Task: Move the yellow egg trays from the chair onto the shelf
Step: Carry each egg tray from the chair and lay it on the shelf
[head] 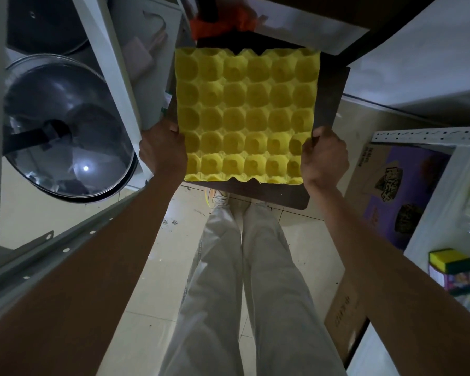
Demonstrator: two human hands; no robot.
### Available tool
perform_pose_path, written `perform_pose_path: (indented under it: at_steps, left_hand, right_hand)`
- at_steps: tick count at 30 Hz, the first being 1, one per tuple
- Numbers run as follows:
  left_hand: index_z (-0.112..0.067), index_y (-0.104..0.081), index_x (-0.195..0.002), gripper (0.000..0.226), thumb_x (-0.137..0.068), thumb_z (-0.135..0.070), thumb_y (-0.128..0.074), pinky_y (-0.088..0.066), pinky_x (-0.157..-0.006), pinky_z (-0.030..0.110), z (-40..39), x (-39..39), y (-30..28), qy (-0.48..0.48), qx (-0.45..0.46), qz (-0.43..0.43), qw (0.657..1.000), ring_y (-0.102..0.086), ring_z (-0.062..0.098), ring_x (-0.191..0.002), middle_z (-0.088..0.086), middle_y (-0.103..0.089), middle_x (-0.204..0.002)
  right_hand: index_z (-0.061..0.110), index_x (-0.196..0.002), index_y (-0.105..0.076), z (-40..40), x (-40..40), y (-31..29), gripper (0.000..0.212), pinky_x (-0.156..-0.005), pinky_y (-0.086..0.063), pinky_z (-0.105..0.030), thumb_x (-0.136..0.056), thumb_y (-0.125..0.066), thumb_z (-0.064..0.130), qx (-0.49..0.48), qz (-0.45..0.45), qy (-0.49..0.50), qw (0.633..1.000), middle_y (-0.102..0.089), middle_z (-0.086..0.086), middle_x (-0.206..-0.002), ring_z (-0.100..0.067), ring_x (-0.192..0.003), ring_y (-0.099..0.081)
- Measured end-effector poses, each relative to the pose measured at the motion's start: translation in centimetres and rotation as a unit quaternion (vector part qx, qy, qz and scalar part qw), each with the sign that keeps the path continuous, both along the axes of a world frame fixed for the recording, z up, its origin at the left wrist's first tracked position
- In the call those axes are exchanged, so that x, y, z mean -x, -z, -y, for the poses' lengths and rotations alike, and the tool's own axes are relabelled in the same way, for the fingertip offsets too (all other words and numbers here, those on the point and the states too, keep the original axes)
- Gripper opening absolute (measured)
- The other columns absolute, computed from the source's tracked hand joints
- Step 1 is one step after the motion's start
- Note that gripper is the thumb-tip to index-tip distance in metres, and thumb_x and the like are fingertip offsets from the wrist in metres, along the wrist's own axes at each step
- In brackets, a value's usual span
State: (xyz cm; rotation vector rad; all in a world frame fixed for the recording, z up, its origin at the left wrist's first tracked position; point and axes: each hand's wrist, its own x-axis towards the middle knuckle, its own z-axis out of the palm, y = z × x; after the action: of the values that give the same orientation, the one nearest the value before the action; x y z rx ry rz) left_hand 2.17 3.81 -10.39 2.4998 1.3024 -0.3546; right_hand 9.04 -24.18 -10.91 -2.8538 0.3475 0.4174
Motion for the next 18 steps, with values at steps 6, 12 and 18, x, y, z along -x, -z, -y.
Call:
perform_pose_path:
  at_steps: [6, 12, 18]
  left_hand:
    - [-0.019, -0.07, -0.102, 0.021, -0.084, -0.017, -0.061, -0.048, -0.07, 0.039, 0.3, -0.1, -1.5, 0.018, 0.028, 0.009, 0.999, -0.067, 0.039, -0.092, 0.009, -0.072, -0.1]
    - [-0.011, -0.051, -0.103, 0.034, -0.074, -0.008, -0.068, -0.045, -0.062, 0.035, 0.4, 0.0, -1.5, -0.065, 0.216, 0.105, 0.969, -0.055, 0.026, -0.078, -0.002, -0.056, -0.085]
    - [-0.015, -0.066, -0.121, 0.043, -0.08, -0.002, -0.067, -0.058, -0.09, 0.044, -0.5, 0.8, -0.8, -0.134, 0.314, 0.083, 0.936, -0.069, 0.03, -0.099, 0.008, -0.071, -0.105]
  right_hand:
    - [0.023, -0.1, -0.06, 0.3, 0.1, -0.7, 0.007, -0.067, -0.054, -0.035, -0.094, -0.056, 0.022, -0.036, -0.005, 0.039, 0.999, -0.072, -0.004, -0.088, -0.027, -0.083, -0.069]
    - [0.012, -0.107, -0.052, 1.1, 0.8, -0.6, 0.017, -0.06, -0.047, -0.033, -0.093, -0.059, 0.02, -0.118, -0.002, 0.012, 0.993, -0.062, -0.001, -0.082, -0.02, -0.072, -0.059]
    - [0.013, -0.097, -0.049, 0.7, 1.1, -0.5, 0.022, -0.059, -0.042, -0.015, -0.079, -0.056, 0.001, -0.339, 0.039, 0.09, 0.936, -0.052, 0.008, -0.078, 0.006, -0.063, -0.05]
